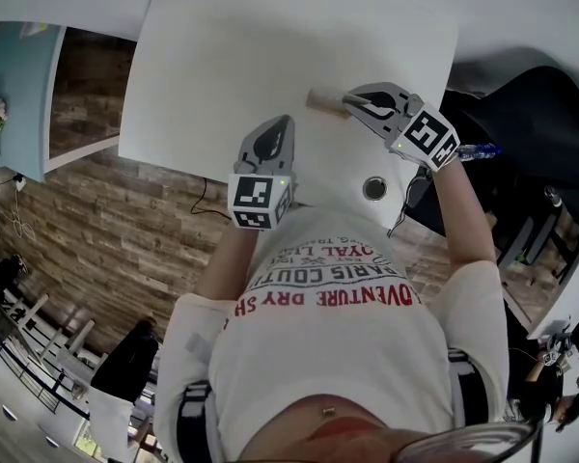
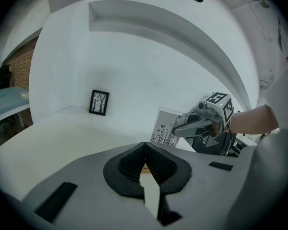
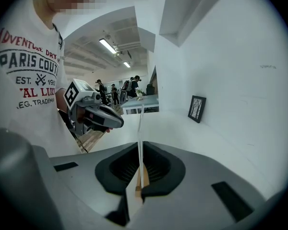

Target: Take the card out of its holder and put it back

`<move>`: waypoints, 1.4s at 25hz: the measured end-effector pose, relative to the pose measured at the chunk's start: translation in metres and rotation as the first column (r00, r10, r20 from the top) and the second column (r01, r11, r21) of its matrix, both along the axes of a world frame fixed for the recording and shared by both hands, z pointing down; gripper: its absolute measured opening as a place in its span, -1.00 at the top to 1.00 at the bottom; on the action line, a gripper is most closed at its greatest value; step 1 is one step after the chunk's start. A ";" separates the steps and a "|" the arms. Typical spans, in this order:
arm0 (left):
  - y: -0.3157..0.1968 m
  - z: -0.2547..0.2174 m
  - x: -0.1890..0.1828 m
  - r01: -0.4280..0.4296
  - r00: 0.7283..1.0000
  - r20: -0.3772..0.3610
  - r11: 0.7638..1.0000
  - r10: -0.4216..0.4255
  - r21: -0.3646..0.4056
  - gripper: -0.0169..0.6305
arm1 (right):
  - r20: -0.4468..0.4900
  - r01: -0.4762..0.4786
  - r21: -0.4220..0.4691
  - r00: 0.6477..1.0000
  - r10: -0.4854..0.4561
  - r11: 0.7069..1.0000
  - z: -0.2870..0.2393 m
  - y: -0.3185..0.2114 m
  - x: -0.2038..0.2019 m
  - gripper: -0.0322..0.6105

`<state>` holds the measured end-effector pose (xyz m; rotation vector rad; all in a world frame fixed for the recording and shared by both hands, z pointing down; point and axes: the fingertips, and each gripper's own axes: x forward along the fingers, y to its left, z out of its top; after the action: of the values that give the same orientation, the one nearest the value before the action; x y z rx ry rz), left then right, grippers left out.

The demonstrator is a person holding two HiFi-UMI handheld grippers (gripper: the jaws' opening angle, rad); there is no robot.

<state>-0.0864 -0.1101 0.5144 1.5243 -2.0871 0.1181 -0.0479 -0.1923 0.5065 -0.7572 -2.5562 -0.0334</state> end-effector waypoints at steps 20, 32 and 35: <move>0.004 0.015 -0.011 0.027 0.999 -0.021 0.999 -0.028 -0.034 0.87 | -0.090 -0.038 -0.062 0.995 0.032 0.997 0.053 0.001 0.000 0.79; 0.004 0.011 -0.015 -0.009 1.000 -0.018 0.999 0.009 -0.032 0.87 | -0.115 -0.124 -0.072 0.987 0.116 0.990 0.055 0.001 -0.005 0.29; 0.003 0.007 -0.018 -0.030 0.999 -0.012 0.999 0.030 -0.022 0.87 | -0.095 -0.195 -0.061 0.977 0.188 0.979 0.050 -0.004 -0.005 0.25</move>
<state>-0.1041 -0.1068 0.5213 1.5401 -2.0475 0.1429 -0.0534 -0.1959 0.5564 -0.5215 -2.5435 0.1493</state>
